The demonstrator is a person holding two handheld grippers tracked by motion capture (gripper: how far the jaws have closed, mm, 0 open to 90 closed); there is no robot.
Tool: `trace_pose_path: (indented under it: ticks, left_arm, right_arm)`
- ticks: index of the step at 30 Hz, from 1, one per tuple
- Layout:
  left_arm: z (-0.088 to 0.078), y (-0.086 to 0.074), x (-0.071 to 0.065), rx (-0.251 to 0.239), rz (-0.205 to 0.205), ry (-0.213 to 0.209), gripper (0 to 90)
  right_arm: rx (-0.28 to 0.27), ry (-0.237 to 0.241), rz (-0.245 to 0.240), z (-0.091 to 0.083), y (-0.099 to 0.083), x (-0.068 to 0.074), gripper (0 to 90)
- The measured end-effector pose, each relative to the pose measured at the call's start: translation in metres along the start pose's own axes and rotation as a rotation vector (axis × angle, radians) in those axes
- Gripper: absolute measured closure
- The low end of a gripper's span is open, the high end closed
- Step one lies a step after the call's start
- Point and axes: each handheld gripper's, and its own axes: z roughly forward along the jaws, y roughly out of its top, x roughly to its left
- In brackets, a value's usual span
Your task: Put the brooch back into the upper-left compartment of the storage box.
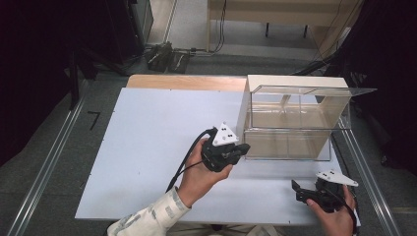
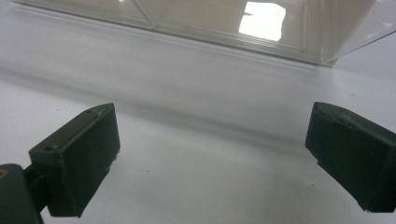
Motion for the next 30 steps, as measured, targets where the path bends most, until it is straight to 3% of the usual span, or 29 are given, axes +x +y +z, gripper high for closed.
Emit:
trace_pose_path:
  ticks: [30]
  left_arm:
    - [0.004,0.037,-0.001,-0.051,0.012,-0.01,90.0]
  right_arm:
    - [-0.004,0.005,-0.004,0.0,0.0,0.0,1.4]
